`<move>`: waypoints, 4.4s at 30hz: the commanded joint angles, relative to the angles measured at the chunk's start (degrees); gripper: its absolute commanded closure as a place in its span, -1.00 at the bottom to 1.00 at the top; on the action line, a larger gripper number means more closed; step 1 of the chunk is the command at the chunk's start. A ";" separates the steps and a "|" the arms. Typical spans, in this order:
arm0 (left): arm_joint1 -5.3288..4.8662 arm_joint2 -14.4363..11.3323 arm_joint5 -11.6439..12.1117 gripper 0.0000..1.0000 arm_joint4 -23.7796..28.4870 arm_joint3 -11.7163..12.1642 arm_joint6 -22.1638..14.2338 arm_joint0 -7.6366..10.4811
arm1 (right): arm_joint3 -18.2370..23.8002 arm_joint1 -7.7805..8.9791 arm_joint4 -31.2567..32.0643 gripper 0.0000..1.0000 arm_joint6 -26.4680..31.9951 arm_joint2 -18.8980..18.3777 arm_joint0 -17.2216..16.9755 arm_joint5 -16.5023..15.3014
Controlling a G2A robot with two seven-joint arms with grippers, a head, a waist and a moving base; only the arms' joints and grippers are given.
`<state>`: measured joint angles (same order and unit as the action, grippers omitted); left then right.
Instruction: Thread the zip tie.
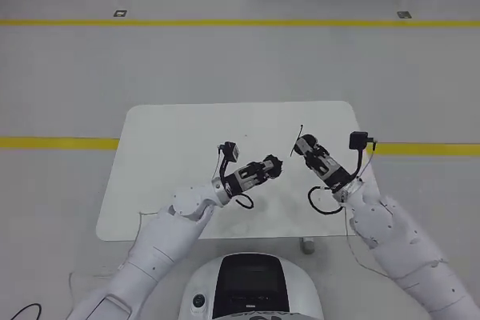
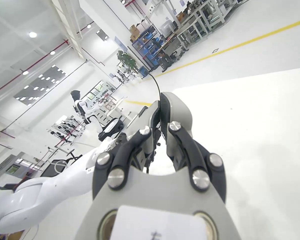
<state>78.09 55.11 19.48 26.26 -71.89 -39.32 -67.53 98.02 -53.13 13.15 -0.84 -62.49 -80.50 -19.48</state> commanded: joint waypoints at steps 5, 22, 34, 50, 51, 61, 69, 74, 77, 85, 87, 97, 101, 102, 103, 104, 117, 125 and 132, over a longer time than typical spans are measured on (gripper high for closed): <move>0.00 -0.11 -0.53 1.00 0.08 -0.07 1.56 -0.51 | 0.66 -0.24 -0.84 1.00 -0.53 0.14 -0.29 0.00; -0.20 -0.25 0.00 1.00 1.25 -0.71 2.34 -1.58 | -1.02 -1.85 1.40 1.00 -10.30 4.71 -0.21 0.00; -0.20 -0.25 0.00 1.00 1.25 -0.71 2.34 -1.58 | -1.44 -2.79 1.66 1.00 -9.68 4.40 -0.95 0.00; -0.20 -0.25 0.00 1.00 1.25 -0.71 2.34 -1.58 | -0.24 -3.94 3.93 1.00 -7.75 2.74 -2.65 0.00; -0.20 -0.25 0.00 1.00 1.25 -0.71 2.34 -1.58 | -0.15 -3.98 4.01 1.00 -7.63 2.61 -2.78 0.00; -0.20 -0.25 0.00 1.00 1.25 -0.71 2.34 -1.58 | -0.22 -4.55 4.39 1.00 -6.49 1.41 -3.60 0.00; -0.20 -0.25 0.00 1.00 1.25 -0.71 2.34 -1.58 | -0.69 -5.14 4.76 1.00 -5.76 1.00 -3.64 0.00; -0.20 -0.25 0.00 1.00 1.25 -0.71 2.34 -1.58 | -0.59 -5.49 4.84 1.00 -5.53 0.72 -3.66 0.00; -0.20 -0.25 0.00 1.00 1.25 -0.71 2.34 -1.58 | -0.44 -5.65 5.07 1.00 -5.45 0.52 -3.75 0.00; -0.20 -0.25 0.00 1.00 1.25 -0.71 2.34 -1.58 | -0.90 -6.13 5.26 1.00 -4.98 0.33 -3.82 0.00; -0.20 -0.25 0.00 1.00 1.25 -0.71 2.34 -1.58 | -1.32 -6.29 5.20 1.00 -4.69 0.36 -3.69 0.00; -0.20 -0.25 0.00 1.00 1.25 -0.71 2.34 -1.58 | -2.15 -6.96 5.72 1.00 -4.35 0.02 -3.56 0.00; -0.20 -0.25 0.00 1.00 1.25 -0.71 2.34 -1.58 | -1.33 -7.15 5.79 1.00 -4.59 -0.31 -3.92 0.00; -0.20 -0.25 0.00 1.00 1.25 -0.71 2.34 -1.58 | -1.19 -7.18 5.83 1.00 -4.54 -0.37 -4.01 0.00; -0.20 -0.25 0.00 1.00 1.25 -0.71 2.34 -1.58 | -1.11 -7.19 5.98 1.00 -4.43 -0.46 -4.06 0.00; -0.20 -0.25 0.00 1.00 1.25 -0.71 2.34 -1.58 | -1.04 -7.21 6.10 1.00 -4.38 -0.56 -4.14 0.00; -0.20 -0.25 0.00 1.00 1.25 -0.71 2.34 -1.58 | -2.07 -7.72 7.23 1.00 -3.85 -1.02 -4.34 0.00; -0.20 -0.25 0.00 1.00 1.25 -0.71 2.34 -1.58 | -1.66 -8.15 7.39 1.00 -4.02 -1.38 -4.52 0.00; -0.20 -0.25 0.00 1.00 1.25 -0.71 2.34 -1.58 | -0.12 -8.11 7.16 1.00 -3.91 -2.13 -5.40 0.00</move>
<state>77.89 54.85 19.48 27.51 -72.60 -36.98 -69.11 97.79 -61.25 20.27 -4.77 -64.55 -85.81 -19.48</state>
